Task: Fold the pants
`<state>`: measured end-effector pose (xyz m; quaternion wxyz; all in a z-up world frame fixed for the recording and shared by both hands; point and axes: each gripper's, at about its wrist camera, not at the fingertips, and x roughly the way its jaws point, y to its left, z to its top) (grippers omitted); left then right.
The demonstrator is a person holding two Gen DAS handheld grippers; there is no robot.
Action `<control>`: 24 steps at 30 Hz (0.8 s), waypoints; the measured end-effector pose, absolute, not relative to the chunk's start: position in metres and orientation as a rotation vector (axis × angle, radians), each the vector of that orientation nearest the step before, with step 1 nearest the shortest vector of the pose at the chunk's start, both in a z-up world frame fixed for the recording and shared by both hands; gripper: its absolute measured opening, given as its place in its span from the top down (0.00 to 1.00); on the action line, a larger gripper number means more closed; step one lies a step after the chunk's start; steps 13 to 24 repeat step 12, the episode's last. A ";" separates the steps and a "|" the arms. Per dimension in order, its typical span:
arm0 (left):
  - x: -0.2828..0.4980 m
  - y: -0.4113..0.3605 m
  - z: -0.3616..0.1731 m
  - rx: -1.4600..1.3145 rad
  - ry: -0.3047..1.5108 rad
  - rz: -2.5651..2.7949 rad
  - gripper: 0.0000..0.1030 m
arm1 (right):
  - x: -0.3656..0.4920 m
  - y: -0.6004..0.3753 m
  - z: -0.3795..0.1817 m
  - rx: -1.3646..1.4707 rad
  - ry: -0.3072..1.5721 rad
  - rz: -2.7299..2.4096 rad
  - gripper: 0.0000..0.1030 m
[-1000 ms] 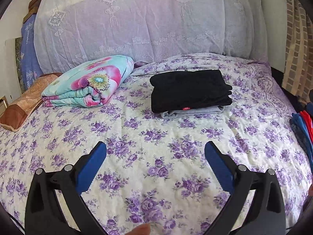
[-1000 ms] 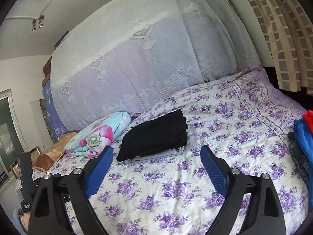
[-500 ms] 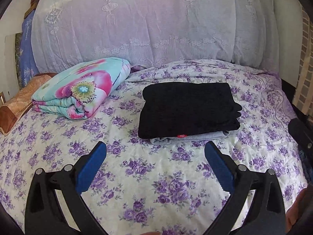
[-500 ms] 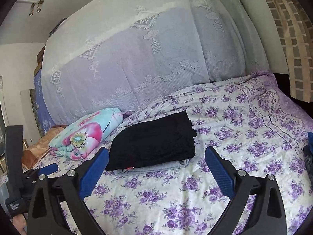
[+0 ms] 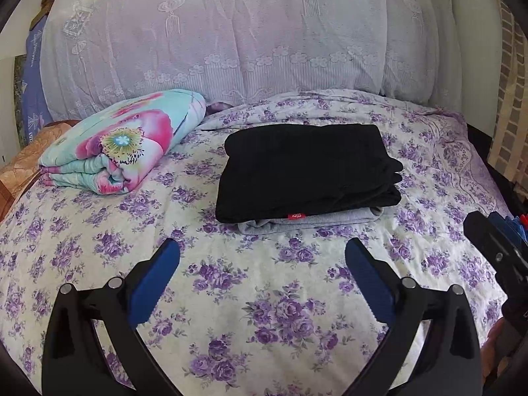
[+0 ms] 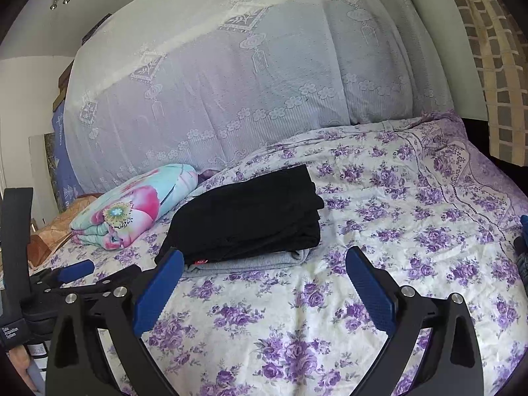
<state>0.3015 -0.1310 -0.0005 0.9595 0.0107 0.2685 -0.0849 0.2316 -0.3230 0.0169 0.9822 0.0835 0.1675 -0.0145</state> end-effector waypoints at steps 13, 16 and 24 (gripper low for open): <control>0.298 -0.130 -0.002 0.043 0.541 -0.183 0.05 | 0.231 -0.322 0.015 0.166 0.338 -0.026 0.04; 0.298 -0.130 -0.002 0.043 0.541 -0.183 0.05 | 0.231 -0.322 0.015 0.166 0.338 -0.026 0.04; 0.298 -0.130 -0.002 0.043 0.541 -0.183 0.05 | 0.231 -0.322 0.015 0.166 0.338 -0.026 0.04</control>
